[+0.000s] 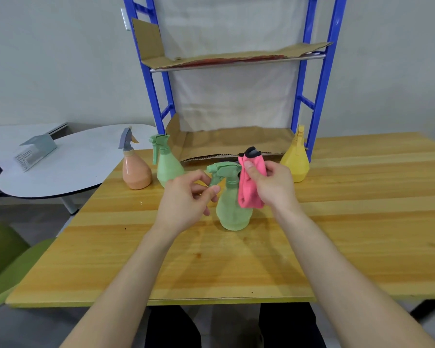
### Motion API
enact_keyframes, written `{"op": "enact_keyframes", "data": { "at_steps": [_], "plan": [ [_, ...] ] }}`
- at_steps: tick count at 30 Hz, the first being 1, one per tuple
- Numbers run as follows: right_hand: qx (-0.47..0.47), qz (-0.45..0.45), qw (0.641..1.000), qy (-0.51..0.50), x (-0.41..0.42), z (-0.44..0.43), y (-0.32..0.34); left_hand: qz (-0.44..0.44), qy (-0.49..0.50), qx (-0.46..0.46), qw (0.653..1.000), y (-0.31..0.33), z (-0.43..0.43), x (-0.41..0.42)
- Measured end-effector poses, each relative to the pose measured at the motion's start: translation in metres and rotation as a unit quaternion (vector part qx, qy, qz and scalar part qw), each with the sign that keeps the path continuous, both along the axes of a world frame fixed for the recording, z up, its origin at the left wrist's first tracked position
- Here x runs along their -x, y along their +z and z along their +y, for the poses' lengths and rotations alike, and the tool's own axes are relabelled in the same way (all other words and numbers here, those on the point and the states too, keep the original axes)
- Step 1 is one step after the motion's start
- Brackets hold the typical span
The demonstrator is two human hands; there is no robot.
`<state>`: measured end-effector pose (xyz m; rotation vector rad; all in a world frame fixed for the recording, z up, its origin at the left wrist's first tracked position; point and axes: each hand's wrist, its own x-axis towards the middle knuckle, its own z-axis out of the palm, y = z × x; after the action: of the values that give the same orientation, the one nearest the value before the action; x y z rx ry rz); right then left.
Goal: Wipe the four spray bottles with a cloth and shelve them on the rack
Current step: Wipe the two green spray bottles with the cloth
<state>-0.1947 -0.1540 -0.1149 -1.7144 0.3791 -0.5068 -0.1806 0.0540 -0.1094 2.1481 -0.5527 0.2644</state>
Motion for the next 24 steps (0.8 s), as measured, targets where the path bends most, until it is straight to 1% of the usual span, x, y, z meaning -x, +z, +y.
{"op": "enact_keyframes", "data": {
  "at_steps": [2, 3, 4, 5, 7, 9, 12, 14, 16, 18, 19, 20, 21, 23, 24],
  "plan": [
    [-0.068, -0.006, 0.996, -0.052, 0.007, -0.002, -0.006, 0.001, 0.003, -0.001, 1.000, 0.001, -0.001, 0.003],
    [-0.081, -0.027, 0.994, -0.068, 0.012, -0.001, -0.009, 0.003, 0.003, -0.001, 1.000, 0.001, -0.002, 0.004],
    [-0.075, -0.055, 0.994, -0.060, 0.017, 0.005, -0.012, 0.004, 0.003, 0.000, 1.000, 0.002, -0.003, 0.004],
    [-0.058, -0.078, 0.995, -0.031, 0.021, 0.013, -0.015, 0.005, 0.003, 0.001, 1.000, 0.003, -0.003, 0.004],
    [-0.004, -0.100, 0.994, 0.033, 0.024, 0.029, -0.027, 0.009, 0.001, 0.002, 1.000, 0.004, -0.003, 0.004],
    [0.089, -0.095, 0.990, 0.050, 0.026, 0.029, -0.039, 0.010, -0.001, -0.001, 1.000, 0.005, -0.002, 0.007],
    [0.211, -0.014, 0.976, 0.054, 0.027, 0.005, -0.039, 0.026, -0.006, 0.017, 1.000, 0.007, -0.001, 0.012],
    [0.272, 0.029, 0.962, 0.019, 0.030, -0.013, -0.036, 0.040, -0.023, 0.017, 0.999, 0.010, -0.001, 0.013],
    [0.356, 0.050, 0.933, -0.012, 0.032, -0.030, -0.036, 0.047, -0.032, -0.008, 0.998, 0.011, 0.004, 0.011],
    [0.455, 0.120, 0.882, 0.035, 0.034, -0.038, -0.041, 0.042, -0.028, -0.016, 0.999, 0.011, 0.010, 0.002],
    [0.483, 0.159, 0.858, 0.069, 0.036, -0.039, -0.046, 0.032, -0.019, -0.010, 0.999, 0.010, 0.013, -0.005],
    [0.496, 0.178, 0.845, 0.093, 0.039, -0.038, -0.051, 0.007, -0.013, -0.016, 1.000, 0.012, 0.016, -0.013],
    [0.502, 0.179, 0.840, 0.101, 0.040, -0.038, -0.055, -0.032, -0.019, -0.042, 0.998, 0.016, 0.017, -0.020],
    [0.497, 0.153, 0.849, 0.088, 0.038, -0.040, -0.062, -0.091, -0.080, -0.118, 0.986, 0.030, 0.013, -0.034],
    [0.489, 0.143, 0.856, 0.082, 0.036, -0.041, -0.064, -0.095, -0.118, -0.155, 0.976, 0.038, 0.008, -0.039]
  ]
}}
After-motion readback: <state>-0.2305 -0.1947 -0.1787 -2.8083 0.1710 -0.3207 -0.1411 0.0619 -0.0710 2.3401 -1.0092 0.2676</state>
